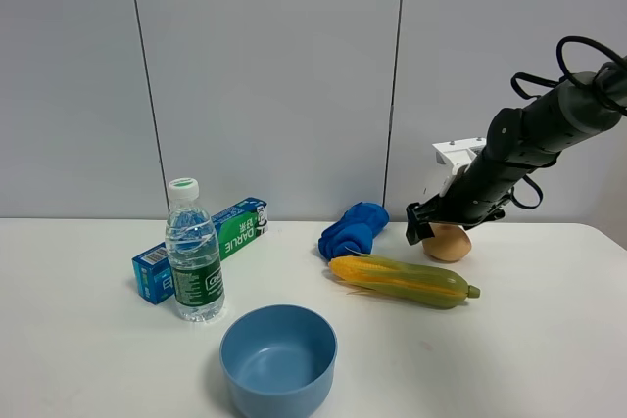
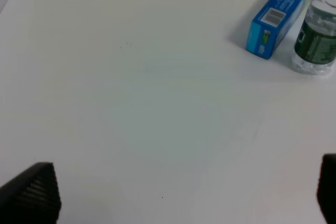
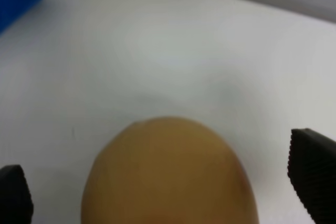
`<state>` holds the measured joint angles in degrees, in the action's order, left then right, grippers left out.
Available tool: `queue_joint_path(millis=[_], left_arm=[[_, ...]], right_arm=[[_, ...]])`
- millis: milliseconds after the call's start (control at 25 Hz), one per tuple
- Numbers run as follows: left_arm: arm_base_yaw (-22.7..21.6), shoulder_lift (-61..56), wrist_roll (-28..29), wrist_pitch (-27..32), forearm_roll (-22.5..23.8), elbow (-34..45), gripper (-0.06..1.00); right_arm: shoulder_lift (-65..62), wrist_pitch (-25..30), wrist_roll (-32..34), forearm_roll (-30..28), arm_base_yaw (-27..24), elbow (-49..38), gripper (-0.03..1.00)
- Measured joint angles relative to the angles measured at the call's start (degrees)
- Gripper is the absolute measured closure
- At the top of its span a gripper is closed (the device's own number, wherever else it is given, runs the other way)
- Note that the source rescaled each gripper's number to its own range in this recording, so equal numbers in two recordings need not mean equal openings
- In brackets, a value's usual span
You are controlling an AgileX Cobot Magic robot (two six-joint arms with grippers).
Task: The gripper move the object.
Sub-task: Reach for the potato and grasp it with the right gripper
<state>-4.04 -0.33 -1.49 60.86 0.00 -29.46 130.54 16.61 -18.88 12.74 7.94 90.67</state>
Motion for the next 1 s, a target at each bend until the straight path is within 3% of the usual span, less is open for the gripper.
queue_joint_path(millis=[480,1000], left_arm=[[0.00,0.00,0.00,0.00,0.00,0.00,-0.06],[0.00,0.00,0.00,0.00,0.00,0.00,-0.06]], right_arm=[[0.18,-1.90,0.00,0.00,0.00,0.00,-0.01],[2.28,1.34,0.53,0.10,0.00,0.00,0.00]])
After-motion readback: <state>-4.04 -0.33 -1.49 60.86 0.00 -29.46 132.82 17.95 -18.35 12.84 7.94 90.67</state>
